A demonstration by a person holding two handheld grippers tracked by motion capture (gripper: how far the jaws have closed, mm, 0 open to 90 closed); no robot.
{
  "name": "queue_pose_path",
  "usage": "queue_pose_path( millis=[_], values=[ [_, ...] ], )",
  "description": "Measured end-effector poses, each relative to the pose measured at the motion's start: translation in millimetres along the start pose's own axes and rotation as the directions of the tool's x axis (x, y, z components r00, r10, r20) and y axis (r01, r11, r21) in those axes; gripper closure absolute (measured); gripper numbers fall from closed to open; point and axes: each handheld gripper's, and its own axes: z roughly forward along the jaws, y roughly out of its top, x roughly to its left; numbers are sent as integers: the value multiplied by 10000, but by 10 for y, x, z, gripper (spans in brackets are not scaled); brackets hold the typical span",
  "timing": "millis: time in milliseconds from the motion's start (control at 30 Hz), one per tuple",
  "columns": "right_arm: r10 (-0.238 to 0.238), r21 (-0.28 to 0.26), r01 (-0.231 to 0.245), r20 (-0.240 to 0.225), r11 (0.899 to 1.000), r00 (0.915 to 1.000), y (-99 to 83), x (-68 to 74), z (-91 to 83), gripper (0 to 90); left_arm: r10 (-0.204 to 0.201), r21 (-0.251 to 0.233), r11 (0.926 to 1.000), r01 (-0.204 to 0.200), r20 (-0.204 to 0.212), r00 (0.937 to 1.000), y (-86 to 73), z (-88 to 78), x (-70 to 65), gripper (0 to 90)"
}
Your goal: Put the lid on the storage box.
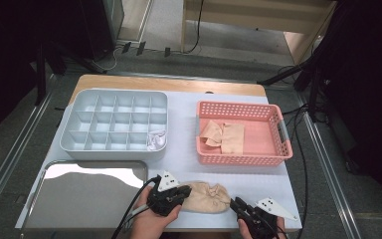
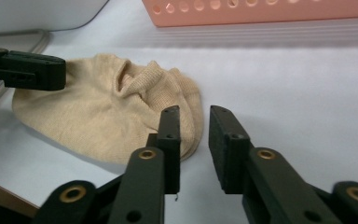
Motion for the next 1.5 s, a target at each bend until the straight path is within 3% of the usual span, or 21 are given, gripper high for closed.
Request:
queue_pose_path(
  millis=[167, 267, 433, 667, 800, 1033, 1167, 1500],
  values=[
    [212, 154, -211, -106, 9997, 9997, -16, 21, 86, 648, 291, 175, 9994, -295, 238, 9993, -18, 110, -96, 860],
    [299, 343, -297, -46, 9990, 9995, -42, 55, 135, 647, 297, 382, 9988, -304, 188, 9994, -41, 182, -126, 861],
    [157, 216, -156, -52, 9996, 9999, -65, 104, 169, 646, 279, 570, 9980, -284, 88, 9996, -50, 226, -108, 888],
    [178, 226, -180, 84, 9996, 9998, -82, 180, 201, 766, 153, 586, 9982, -156, 53, 9999, -50, 235, -97, 900],
    [507, 292, -498, -300, 9983, 9983, -69, 127, 202, 821, 118, 583, 9982, -121, 50, 9999, -52, 236, -99, 900],
    [438, 328, -434, -99, 9985, 9990, -44, 106, 162, 847, -82, 653, 9978, 74, 109, 9999, -44, 239, -82, 900],
    [474, 74, -475, 122, 9988, 9988, -17, 100, 120, 856, -120, 648, 9978, 115, 78, 9999, -42, 243, -84, 900],
    [217, -455, -232, -323, 9987, 9992, 58, 177, 1, 855, -116, 669, 9977, 111, 77, 9999, -43, 241, -81, 900]
  ],
)
